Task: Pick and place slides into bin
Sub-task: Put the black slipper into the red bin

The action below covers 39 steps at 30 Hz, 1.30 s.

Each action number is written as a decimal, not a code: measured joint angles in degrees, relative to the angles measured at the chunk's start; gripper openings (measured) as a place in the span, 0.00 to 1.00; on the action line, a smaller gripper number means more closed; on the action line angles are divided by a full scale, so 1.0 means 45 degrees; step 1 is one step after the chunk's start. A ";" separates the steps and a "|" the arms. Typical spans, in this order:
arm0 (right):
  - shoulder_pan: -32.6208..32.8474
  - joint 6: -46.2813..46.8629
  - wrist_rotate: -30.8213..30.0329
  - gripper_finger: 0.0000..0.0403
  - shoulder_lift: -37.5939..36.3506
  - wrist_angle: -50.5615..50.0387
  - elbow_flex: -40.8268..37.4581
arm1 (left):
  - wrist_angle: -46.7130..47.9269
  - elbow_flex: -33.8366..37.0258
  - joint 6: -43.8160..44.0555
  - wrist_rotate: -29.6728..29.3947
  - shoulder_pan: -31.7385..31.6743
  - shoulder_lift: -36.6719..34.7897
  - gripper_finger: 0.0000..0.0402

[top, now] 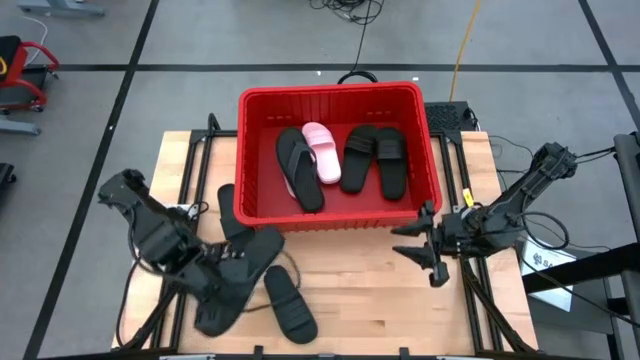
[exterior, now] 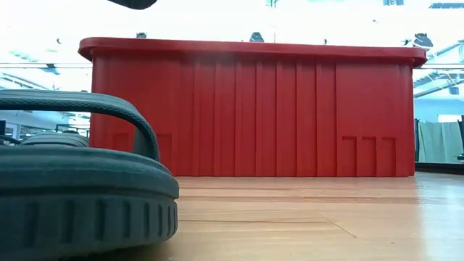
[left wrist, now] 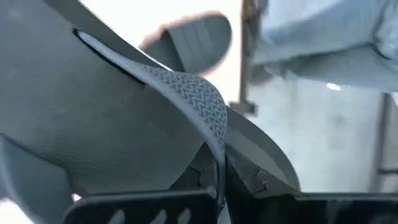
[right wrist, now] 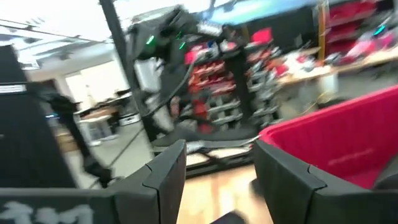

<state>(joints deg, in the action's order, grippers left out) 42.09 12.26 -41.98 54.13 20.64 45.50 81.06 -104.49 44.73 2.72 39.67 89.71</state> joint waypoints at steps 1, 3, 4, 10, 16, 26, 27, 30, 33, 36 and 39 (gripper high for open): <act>-0.0008 0.0403 0.0099 0.44 0.0002 -0.0187 0.0000 | 0.0059 -0.0180 -0.0578 -0.0339 -0.0244 0.0041 0.00; -0.0019 0.1026 0.0107 0.44 0.0024 -0.0544 0.0000 | 0.0059 -0.0416 -0.1842 -0.1011 -0.0739 0.0180 0.00; -0.0019 0.1193 0.0098 0.44 0.0024 -0.0729 0.0000 | 0.0035 -0.0467 -0.2573 -0.1370 -0.0952 0.0253 0.00; -0.0206 0.2004 0.0012 0.44 0.0178 -0.1031 0.0000 | -0.0092 -0.0715 -0.7563 -0.3826 -0.2158 0.1162 0.00; -0.0865 0.2130 -0.0016 0.45 0.0543 -0.1039 0.0000 | -0.0393 -0.1138 -1.1643 -0.5568 -0.2794 0.2267 0.00; -0.1877 0.3616 -0.0312 0.46 0.0833 -0.1039 0.0000 | -0.0320 -0.1194 -1.5221 -0.9038 -0.2728 0.3084 0.00; -0.1862 0.3709 -0.0290 0.46 0.0831 -0.1049 0.0000 | -0.0315 -0.1194 -1.5373 -0.9356 -0.2728 0.3084 0.00; -0.1838 0.3796 -0.0261 0.46 0.0816 -0.1044 0.0000 | -0.0313 -0.1194 -1.6383 -1.0164 -0.2697 0.3084 0.00; -0.1936 0.3795 -0.0271 0.46 0.0816 -0.1049 0.0000 | -0.0317 -0.1194 -1.8353 -1.1140 -0.2555 0.3084 0.00; -0.1943 0.3606 -0.0271 0.46 0.0816 -0.1049 0.0000 | -0.0335 -0.1194 -2.0387 -1.1642 -0.2462 0.3084 0.00; -0.1943 0.3307 -0.0271 0.46 0.0816 -0.1078 0.0000 | -0.0366 -0.1194 -2.2248 -1.1675 -0.2451 0.3084 0.00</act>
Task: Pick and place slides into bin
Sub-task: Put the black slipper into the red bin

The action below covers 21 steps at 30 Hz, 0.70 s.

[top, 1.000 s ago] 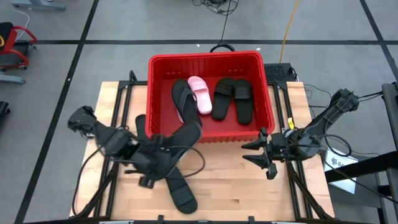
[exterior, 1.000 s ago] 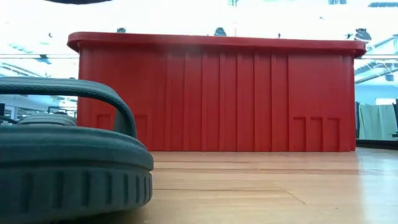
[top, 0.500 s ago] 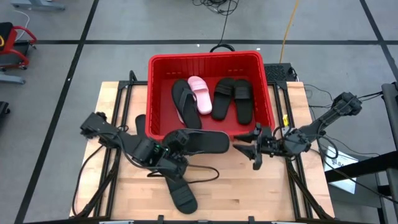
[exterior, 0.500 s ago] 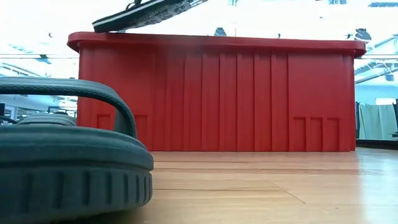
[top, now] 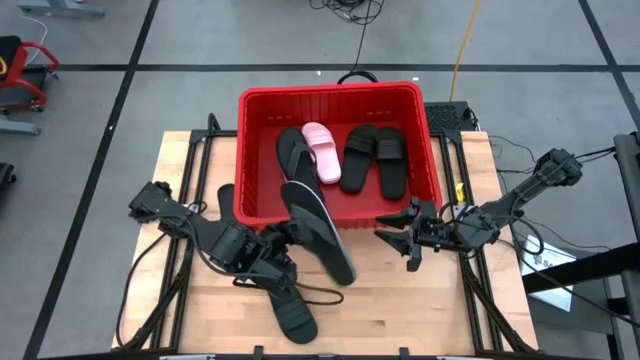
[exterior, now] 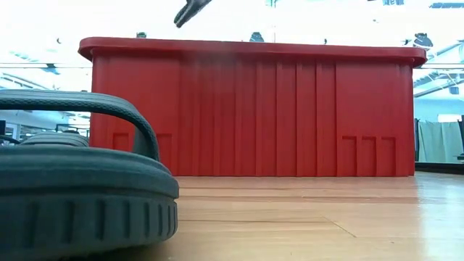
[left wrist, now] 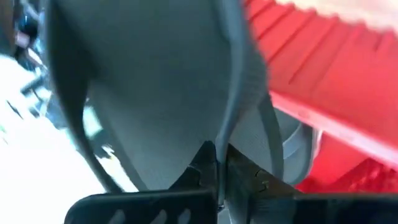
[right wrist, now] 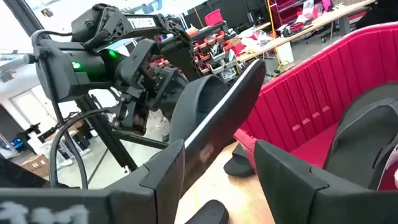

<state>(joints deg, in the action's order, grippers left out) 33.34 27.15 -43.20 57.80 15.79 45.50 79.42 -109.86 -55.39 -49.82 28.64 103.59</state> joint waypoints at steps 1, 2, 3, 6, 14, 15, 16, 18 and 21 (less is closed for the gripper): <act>0.0000 0.0002 0.0002 0.46 0.0000 -0.0044 0.0000 | 0.0000 0.0000 -0.0619 -0.0005 0.0000 0.0000 0.00; 0.0000 0.0068 0.0061 0.46 0.0000 -0.0139 0.0000 | 0.0000 0.0000 -0.1203 -0.0005 0.0000 0.0000 0.00; -0.0005 0.0258 0.0360 0.46 0.0005 -0.0310 0.0000 | -0.0022 0.0000 -0.1752 -0.0005 0.0000 0.0000 0.00; -0.0082 0.0874 0.1224 0.46 0.0141 -0.0555 0.0000 | -0.0561 0.0001 -0.2741 -0.0060 -0.0033 0.0000 0.00; -0.0252 0.1112 0.1948 0.45 0.1230 -0.0529 0.0000 | -0.3367 0.0005 -0.5317 -0.0102 -0.0130 0.0152 0.00; -0.0270 0.1139 0.1930 0.45 0.1338 -0.0461 0.0000 | -0.3679 0.0000 -0.5664 -0.0129 -0.0172 0.0264 0.00; -0.0326 0.1112 0.1891 0.45 0.1464 -0.0213 -0.0004 | -0.3805 0.0004 -0.6044 -0.0131 -0.0170 0.0388 0.00; -0.0462 0.1087 0.1897 0.45 0.1682 0.0578 -0.0001 | -0.3815 0.0010 -0.6638 -0.0254 -0.0164 0.0676 0.00; -0.0583 0.0935 0.1938 0.45 0.1828 0.1229 -0.0001 | -0.3864 0.0010 -0.6795 -0.0699 -0.0250 0.1128 0.00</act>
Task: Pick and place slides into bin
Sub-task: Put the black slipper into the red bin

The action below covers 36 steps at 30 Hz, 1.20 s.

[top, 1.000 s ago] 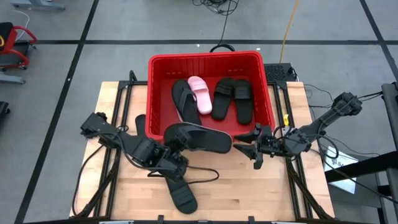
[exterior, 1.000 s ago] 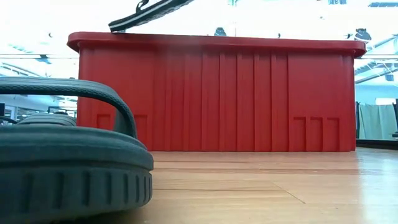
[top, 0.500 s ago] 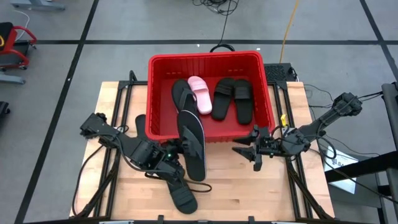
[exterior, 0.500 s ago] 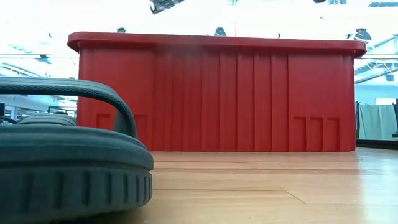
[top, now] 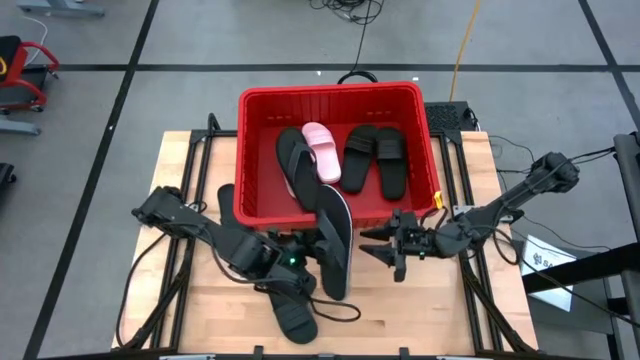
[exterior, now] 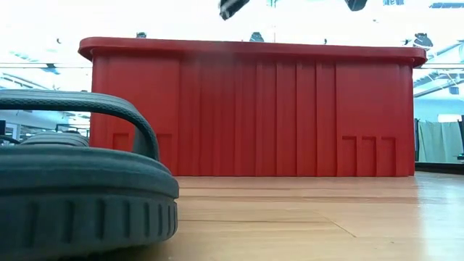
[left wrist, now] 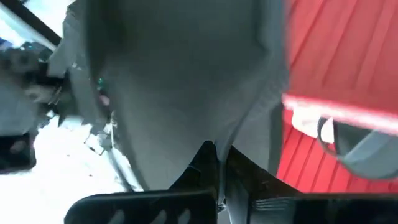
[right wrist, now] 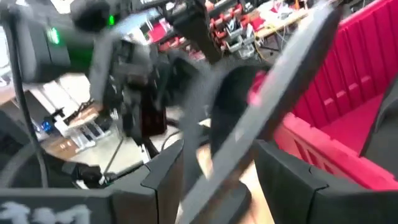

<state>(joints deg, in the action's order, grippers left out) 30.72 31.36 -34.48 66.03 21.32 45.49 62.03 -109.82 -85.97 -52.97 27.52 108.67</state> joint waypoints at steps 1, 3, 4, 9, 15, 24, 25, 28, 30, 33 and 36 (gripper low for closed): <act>-0.0049 -0.0029 -0.0037 0.45 0.0038 0.0102 0.0001 | -0.0044 0.0000 0.0154 0.0002 -0.0002 0.0138 0.00; -0.0092 0.0186 -0.0211 0.45 0.0069 0.0026 0.0001 | -0.0260 0.0005 0.0199 -0.0028 -0.0002 0.0324 0.00; -0.0095 0.0291 -0.0372 0.45 0.0085 -0.0052 0.0001 | -0.0335 0.0005 0.0127 -0.0082 -0.0002 0.0377 0.00; -0.0160 0.0350 -0.1040 0.45 0.0168 -0.0268 0.0001 | -0.0629 0.0005 0.0033 -0.0463 0.0002 0.0533 0.00; -0.0400 0.0511 -0.1070 0.45 0.0163 -0.0352 0.0001 | -0.0842 0.0005 0.0033 -0.0617 -0.0002 0.0529 0.00; -0.0583 0.0889 -0.0330 0.45 0.0163 -0.0642 0.0001 | -0.1280 0.0005 -0.0176 -0.0822 -0.0049 0.0529 0.00; -0.0583 0.0884 -0.0321 0.45 0.0168 -0.0651 0.0001 | -0.1280 0.0005 -0.0171 -0.0825 -0.0074 0.0529 0.00; -0.0665 0.0810 -0.0322 0.45 0.0168 -0.0651 0.0001 | -0.1322 0.0005 -0.0176 -0.0817 -0.0150 0.0529 0.00; -0.0749 0.0804 -0.0316 0.45 0.0168 -0.0650 0.0001 | -0.1622 0.0005 -0.0176 -0.0816 -0.0210 0.0529 0.00; -0.0925 0.0787 -0.0316 0.45 0.0168 -0.0651 0.0001 | -0.2028 0.0005 -0.0186 -0.0803 -0.0288 0.0529 0.00; -0.1086 0.0592 -0.0316 0.45 0.0168 -0.0643 0.0001 | -0.2076 0.0005 -0.0181 -0.0681 -0.0361 0.0529 0.00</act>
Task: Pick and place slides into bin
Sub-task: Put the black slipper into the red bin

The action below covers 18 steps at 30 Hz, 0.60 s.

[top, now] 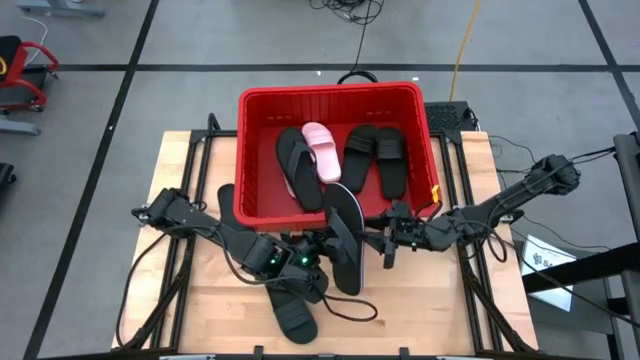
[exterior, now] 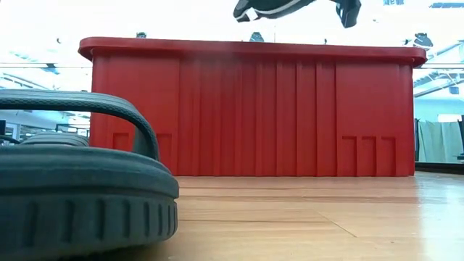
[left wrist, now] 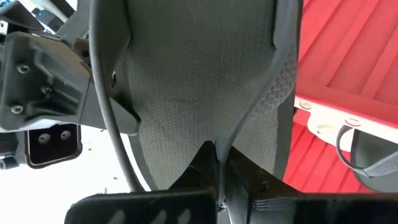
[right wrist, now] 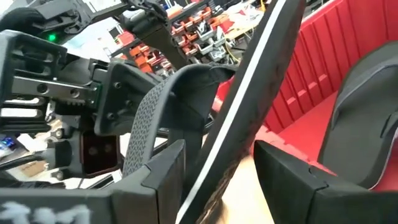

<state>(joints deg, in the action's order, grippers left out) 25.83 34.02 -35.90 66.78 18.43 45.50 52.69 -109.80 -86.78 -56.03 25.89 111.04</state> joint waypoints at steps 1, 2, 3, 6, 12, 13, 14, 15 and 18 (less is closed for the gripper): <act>-0.0024 -0.0068 0.0000 0.44 0.0000 0.0016 0.0000 | 0.0009 0.0000 0.0000 0.0006 0.0000 0.0000 0.00; -0.0057 -0.0107 0.0000 0.43 0.0000 0.0023 -0.0003 | 0.0019 0.0000 -0.0004 0.0014 -0.0027 0.0000 0.00; -0.0089 -0.0112 0.0000 0.41 0.0000 0.0026 -0.0001 | 0.0024 0.0000 -0.0001 0.0075 -0.0041 0.0000 0.00; -0.0161 -0.0117 0.0000 0.32 0.0000 0.0022 0.0000 | 0.0023 0.0000 0.0059 0.0249 -0.0106 0.0000 0.00; -0.0182 -0.0437 -0.0117 0.07 0.0000 0.0011 -0.0005 | 0.0024 0.0000 0.0105 0.0478 -0.0264 0.0000 0.00; -0.0182 -0.0425 -0.0121 0.07 0.0000 0.0007 -0.0002 | 0.0027 0.0000 0.0135 0.0491 -0.0292 0.0000 0.00; -0.0182 -0.0388 -0.0126 0.07 0.0000 0.0007 -0.0004 | 0.0029 0.0000 0.0265 0.0506 -0.0311 0.0000 0.01; -0.0190 -0.0387 -0.0126 0.07 0.0000 0.0007 -0.0005 | 0.0029 0.0000 0.0475 0.0532 -0.0329 0.0000 0.02; -0.0189 -0.0413 -0.0082 0.07 0.0000 -0.0067 -0.0005 | 0.0029 0.0000 0.1258 0.1195 -0.0399 -0.0005 0.05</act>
<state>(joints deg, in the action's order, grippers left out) 24.98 32.16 -36.27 66.78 18.13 45.47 52.82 -109.80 -81.12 -50.66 24.10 111.02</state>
